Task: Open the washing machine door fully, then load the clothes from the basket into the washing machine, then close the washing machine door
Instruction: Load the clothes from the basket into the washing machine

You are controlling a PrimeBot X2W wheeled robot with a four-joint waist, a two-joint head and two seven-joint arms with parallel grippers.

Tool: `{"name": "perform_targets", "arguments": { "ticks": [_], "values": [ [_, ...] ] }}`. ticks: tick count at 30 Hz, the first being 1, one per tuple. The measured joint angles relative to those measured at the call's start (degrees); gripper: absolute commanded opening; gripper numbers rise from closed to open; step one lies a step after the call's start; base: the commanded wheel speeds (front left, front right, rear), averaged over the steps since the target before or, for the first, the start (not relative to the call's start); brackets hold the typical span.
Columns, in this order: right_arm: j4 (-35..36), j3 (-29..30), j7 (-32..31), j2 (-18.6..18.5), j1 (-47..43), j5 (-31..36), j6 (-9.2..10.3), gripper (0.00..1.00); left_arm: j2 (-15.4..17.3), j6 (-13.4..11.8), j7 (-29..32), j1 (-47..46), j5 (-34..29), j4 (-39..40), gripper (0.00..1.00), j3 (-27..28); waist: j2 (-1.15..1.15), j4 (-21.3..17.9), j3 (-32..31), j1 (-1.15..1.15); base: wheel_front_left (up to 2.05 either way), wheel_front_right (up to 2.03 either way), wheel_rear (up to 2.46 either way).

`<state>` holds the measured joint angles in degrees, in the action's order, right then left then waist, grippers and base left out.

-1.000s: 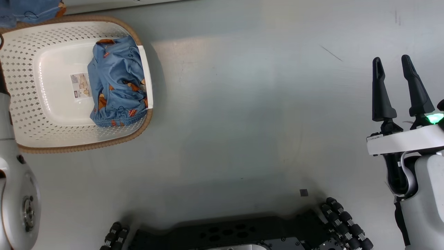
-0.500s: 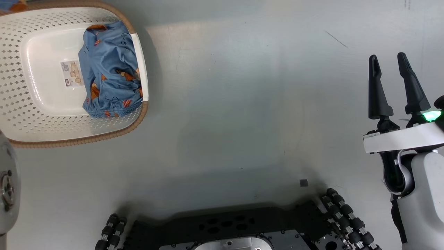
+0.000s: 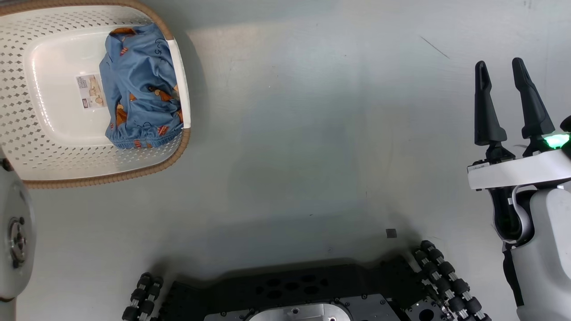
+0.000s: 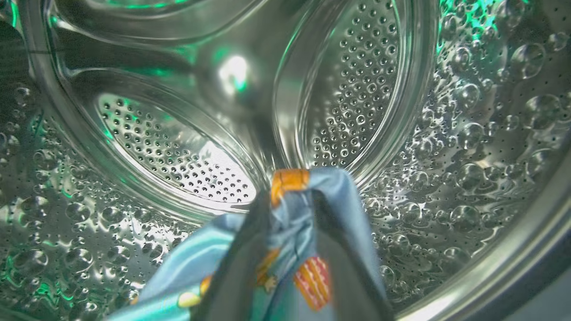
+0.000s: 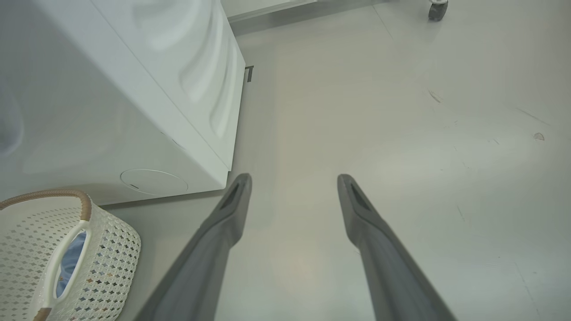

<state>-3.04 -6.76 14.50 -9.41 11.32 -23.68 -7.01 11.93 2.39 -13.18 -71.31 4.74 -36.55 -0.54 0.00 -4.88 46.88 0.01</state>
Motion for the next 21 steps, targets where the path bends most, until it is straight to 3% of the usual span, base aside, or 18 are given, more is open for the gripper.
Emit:
{"name": "perform_targets", "arguments": {
  "ticks": [21],
  "values": [
    [-0.45, 1.76, 0.00, -0.02, 0.96, 0.00, 0.00, 1.00, -2.86, -0.38, -1.27, 2.34, 1.43, -4.05, 1.00, 0.15, 0.00, 2.28, -3.01, 0.00, 0.00, 0.00, 0.00]
  ]
}}
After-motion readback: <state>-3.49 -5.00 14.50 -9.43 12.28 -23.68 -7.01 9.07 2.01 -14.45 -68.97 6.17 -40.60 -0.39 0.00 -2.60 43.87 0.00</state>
